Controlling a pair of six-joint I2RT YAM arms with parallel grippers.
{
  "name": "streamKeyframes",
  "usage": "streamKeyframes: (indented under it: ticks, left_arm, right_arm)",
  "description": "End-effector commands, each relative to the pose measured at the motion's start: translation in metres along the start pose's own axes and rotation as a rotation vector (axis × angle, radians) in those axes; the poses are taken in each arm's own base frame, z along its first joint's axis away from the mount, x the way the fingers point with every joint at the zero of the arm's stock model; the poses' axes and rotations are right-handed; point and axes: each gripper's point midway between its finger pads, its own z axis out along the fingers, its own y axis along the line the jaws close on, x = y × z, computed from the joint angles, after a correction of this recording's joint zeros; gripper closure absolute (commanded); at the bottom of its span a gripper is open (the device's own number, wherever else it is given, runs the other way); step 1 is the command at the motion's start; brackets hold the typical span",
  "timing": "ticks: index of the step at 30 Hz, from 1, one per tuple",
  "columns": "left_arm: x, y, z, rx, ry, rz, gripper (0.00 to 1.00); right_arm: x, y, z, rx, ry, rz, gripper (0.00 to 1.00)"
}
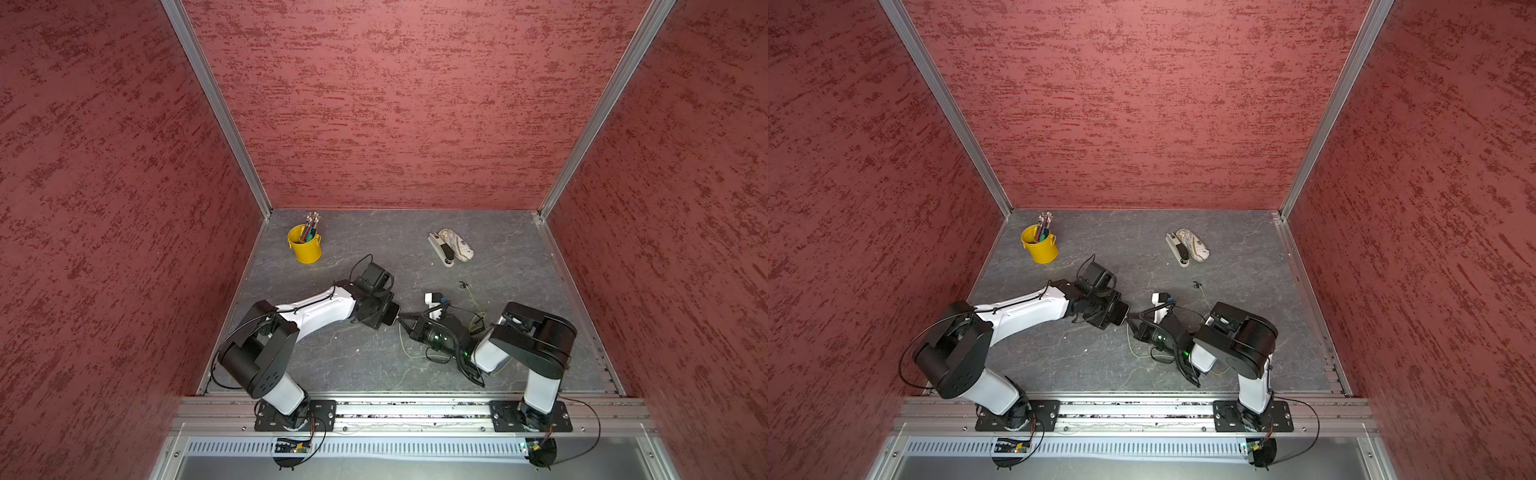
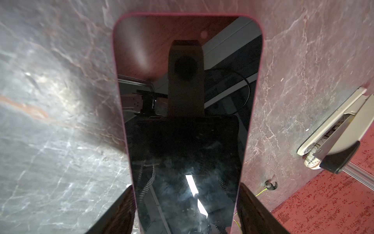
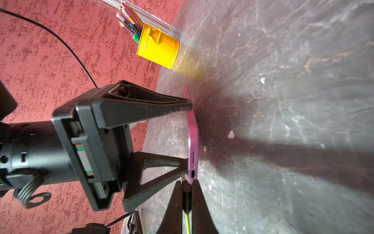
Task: Plug wired earphones into phones
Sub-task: Insert the wired earphone into the phone.
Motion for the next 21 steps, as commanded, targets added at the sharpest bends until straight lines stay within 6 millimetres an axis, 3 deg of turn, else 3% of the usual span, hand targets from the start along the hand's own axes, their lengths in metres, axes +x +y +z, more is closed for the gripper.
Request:
streamKeyframes:
  ticks: [1, 21]
  left_arm:
    - [0.0046, -0.0087, -0.0065, 0.045, 0.012, -0.003, 0.28]
    - [0.0098, -0.0089, -0.0070, 0.052, 0.017, 0.008, 0.28]
  right_arm:
    - [-0.0011, -0.0037, 0.0041, 0.019, -0.012, 0.015, 1.00]
    - [-0.0031, -0.0055, 0.0034, 0.024, -0.025, 0.020, 1.00]
